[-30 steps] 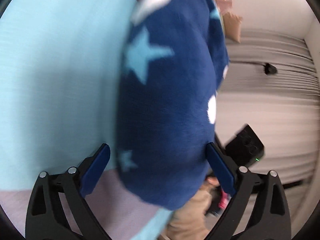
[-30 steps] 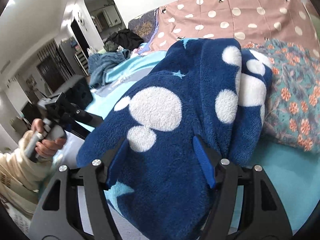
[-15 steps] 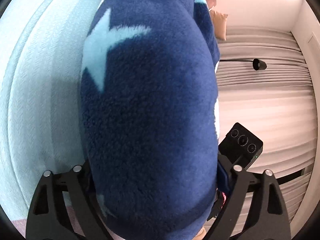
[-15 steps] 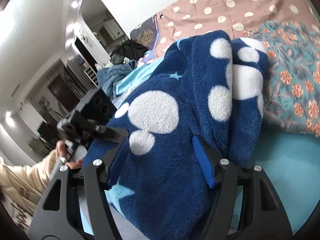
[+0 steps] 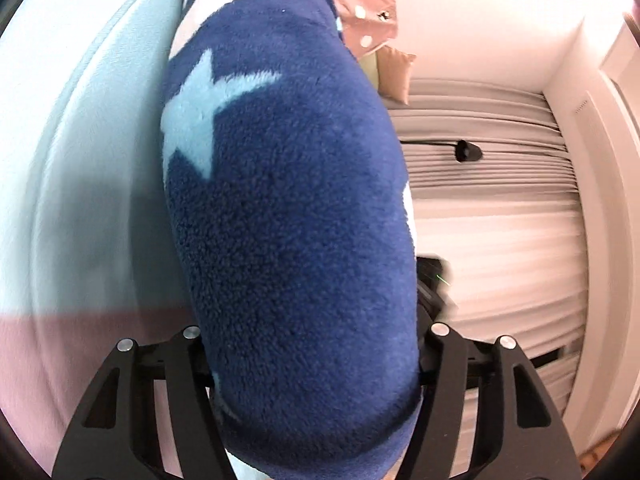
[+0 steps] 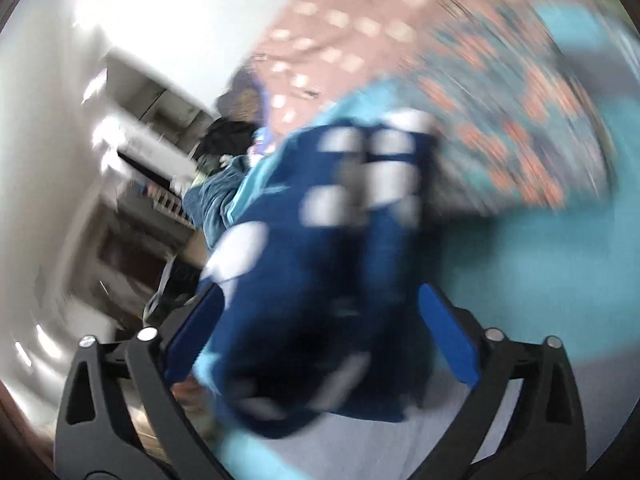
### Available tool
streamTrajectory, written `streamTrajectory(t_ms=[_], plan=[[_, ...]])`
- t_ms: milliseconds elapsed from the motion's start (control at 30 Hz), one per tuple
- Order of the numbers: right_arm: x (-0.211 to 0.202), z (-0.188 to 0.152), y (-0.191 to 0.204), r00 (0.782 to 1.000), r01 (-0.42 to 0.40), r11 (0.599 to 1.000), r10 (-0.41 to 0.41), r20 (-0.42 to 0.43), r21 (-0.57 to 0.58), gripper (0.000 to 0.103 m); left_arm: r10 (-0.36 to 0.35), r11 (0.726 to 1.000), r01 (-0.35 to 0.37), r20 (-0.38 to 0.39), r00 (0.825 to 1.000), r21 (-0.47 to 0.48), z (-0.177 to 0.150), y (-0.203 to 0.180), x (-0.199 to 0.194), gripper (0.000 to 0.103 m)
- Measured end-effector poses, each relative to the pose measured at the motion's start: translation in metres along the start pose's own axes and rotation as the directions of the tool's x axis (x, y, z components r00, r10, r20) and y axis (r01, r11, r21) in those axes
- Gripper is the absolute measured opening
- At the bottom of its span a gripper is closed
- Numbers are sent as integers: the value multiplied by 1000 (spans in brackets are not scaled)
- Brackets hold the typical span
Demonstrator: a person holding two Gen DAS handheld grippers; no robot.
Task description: Fold small clothes
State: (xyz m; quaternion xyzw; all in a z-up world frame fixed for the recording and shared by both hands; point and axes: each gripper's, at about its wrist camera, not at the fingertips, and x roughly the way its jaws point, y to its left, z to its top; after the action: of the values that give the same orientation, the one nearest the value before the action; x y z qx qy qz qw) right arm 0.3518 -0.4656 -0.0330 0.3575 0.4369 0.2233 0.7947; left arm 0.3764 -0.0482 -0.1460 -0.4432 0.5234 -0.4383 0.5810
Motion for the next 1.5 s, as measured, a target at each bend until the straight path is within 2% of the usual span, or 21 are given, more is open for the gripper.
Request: streamTrajectory(t_ms=[33, 67, 133, 200, 267, 433, 533, 633, 767, 833, 867, 933, 1000, 1067, 1100, 1233, 1333, 1400, 1467, 1500], plan=[[0, -1, -19, 1000, 23, 992, -20, -21, 122, 101, 0, 1000, -1, -7, 1000, -3, -8, 1, -10, 64], [0, -3, -36, 1000, 6, 977, 0, -24, 213, 101, 6, 1000, -6, -11, 1000, -6, -11, 2, -15, 64], [14, -13, -65, 993, -66, 930, 98, -69, 362, 101, 28, 999, -29, -14, 1000, -20, -23, 10, -34, 64], [35, -23, -79, 979, -93, 888, 164, -121, 450, 101, 40, 998, -40, -7, 999, -51, -36, 20, -51, 64], [61, -32, -79, 967, -73, 874, 179, -180, 481, 101, 18, 997, -17, 5, 1000, -79, -47, 28, -68, 64], [128, -34, -43, 922, -33, 885, 206, -329, 464, 101, -20, 992, 26, 47, 999, -122, -54, 44, -87, 64], [165, -24, -27, 884, -66, 879, 271, -381, 471, 101, -22, 990, 27, 42, 999, -135, -53, 51, -84, 65], [180, -17, -28, 889, -74, 867, 282, -361, 493, 101, -26, 988, 31, 37, 999, -150, -59, 59, -87, 65], [176, -13, -30, 863, -168, 848, 372, -341, 502, 101, -35, 987, 41, 37, 999, -154, -61, 64, -95, 66], [168, -13, -39, 837, -273, 811, 465, -287, 518, 101, -37, 986, 41, 34, 999, -158, -63, 66, -96, 67], [164, -15, -42, 823, -332, 788, 510, -250, 518, 101, -36, 985, 41, 34, 999, -165, -48, 66, -83, 67], [159, -19, -51, 784, -435, 749, 588, -198, 499, 101, -30, 985, 36, 36, 999, -169, -41, 65, -71, 67], [155, -22, -52, 767, -479, 736, 616, -180, 479, 101, -19, 986, 25, 37, 999, -163, -39, 71, -77, 68], [157, -28, -39, 787, -439, 770, 578, -215, 462, 101, -4, 988, 10, 38, 999, -153, -41, 67, -72, 68], [162, -26, -31, 806, -396, 802, 537, -249, 448, 101, 2, 989, 4, 38, 999, -149, -41, 66, -72, 68], [189, -17, -2, 844, -221, 895, 375, -383, 388, 101, 22, 990, -17, 37, 999, -138, -39, 61, -70, 69], [206, -12, 10, 854, -142, 908, 313, -416, 394, 101, 34, 991, -29, 35, 999, -127, -37, 51, -69, 70], [211, -11, 13, 857, -122, 910, 298, -420, 397, 101, 43, 993, -39, 34, 999, -110, -39, 44, -64, 70], [210, -12, 22, 864, -133, 928, 281, -418, 348, 100, 68, 995, -65, 37, 997, -76, -39, 36, -62, 70], [208, -12, 26, 871, -131, 939, 262, -416, 317, 91, 92, 995, -90, 35, 995, -44, -39, 27, -60, 70]])
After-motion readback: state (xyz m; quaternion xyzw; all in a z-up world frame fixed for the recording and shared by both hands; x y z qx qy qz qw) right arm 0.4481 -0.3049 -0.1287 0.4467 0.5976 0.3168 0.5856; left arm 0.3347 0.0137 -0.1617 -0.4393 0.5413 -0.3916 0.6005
